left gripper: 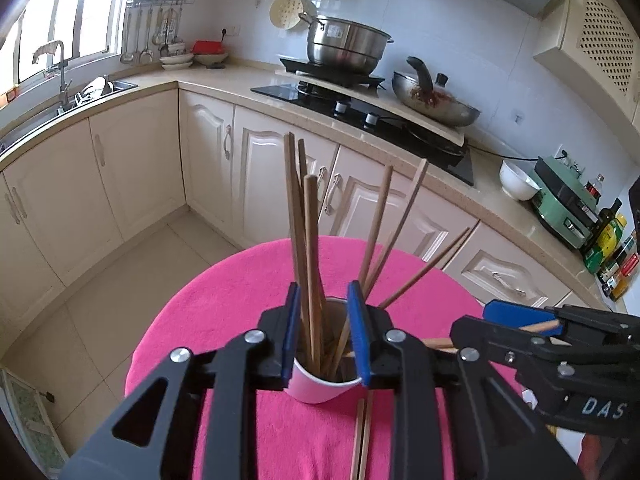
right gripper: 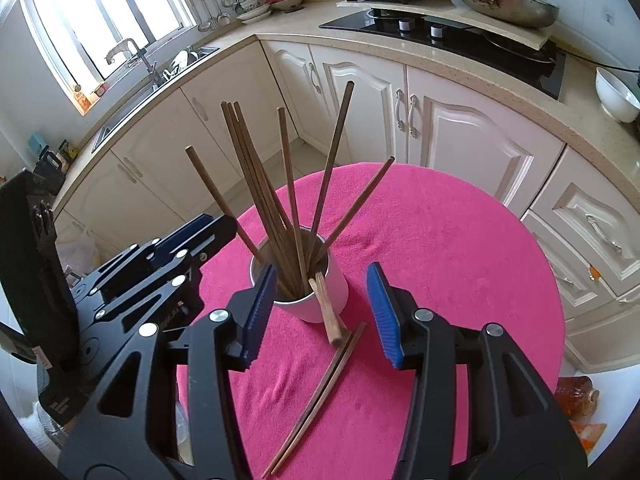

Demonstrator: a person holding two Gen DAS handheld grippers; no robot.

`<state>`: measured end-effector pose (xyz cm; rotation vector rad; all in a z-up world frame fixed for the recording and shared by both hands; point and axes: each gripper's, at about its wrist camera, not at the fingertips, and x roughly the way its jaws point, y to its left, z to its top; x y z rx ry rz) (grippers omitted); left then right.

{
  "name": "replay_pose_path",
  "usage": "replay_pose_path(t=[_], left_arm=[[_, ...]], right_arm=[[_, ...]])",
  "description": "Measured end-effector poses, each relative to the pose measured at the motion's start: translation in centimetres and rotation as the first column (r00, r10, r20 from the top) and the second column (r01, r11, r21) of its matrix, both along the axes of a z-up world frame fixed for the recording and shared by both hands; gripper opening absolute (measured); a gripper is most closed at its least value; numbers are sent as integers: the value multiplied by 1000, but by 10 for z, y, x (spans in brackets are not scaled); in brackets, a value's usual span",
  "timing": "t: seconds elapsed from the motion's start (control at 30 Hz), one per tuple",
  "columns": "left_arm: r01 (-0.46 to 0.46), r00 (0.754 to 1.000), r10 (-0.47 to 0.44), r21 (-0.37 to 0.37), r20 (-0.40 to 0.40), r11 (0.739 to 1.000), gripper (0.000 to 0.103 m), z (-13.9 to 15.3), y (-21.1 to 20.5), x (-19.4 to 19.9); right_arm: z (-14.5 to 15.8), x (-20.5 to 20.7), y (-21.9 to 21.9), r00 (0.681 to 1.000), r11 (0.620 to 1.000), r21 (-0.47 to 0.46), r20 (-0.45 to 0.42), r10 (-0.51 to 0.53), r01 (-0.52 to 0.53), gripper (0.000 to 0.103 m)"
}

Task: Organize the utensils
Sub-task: 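Move both grippers back down over the last chopsticks beside the cup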

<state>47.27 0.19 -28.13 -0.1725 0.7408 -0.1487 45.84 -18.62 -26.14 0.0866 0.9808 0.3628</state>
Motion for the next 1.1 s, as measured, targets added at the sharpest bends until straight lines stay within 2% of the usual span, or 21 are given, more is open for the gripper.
replay_pose_path(t=[0.17,0.43,0.67,0.77,0.87,0.97,1.1], left_arm=[[-12,1000,12,8,-4,1000,29,7,1,-9],[-6,1000,7,39,-14,999,29,9,-7,-30],[14,997,-8,63,-81,998,29,-12,-12,-51],[17,990,-7,73,-138,997,29,-29,-13,-60],[25,973,-15,44,-232,999,29,-52,-16,-64],[45,943,-39,11,-331,999,29,-77,-21,-63],[103,884,-83,18,-459,995,29,-111,-36,-63]], right_arm=[[6,-7,-7,1000,1000,0,17,1,-2,48],[12,-27,-25,999,1000,0,26,-20,20,49],[2,-47,-50,998,998,3,-1,-59,59,51],[-10,-54,-60,997,997,-7,-31,-74,74,51],[-23,-61,-69,994,996,-11,-65,-90,89,51],[-45,-66,-74,987,995,-23,-122,-101,99,51],[-74,-74,-75,975,994,-29,-197,-105,101,51]])
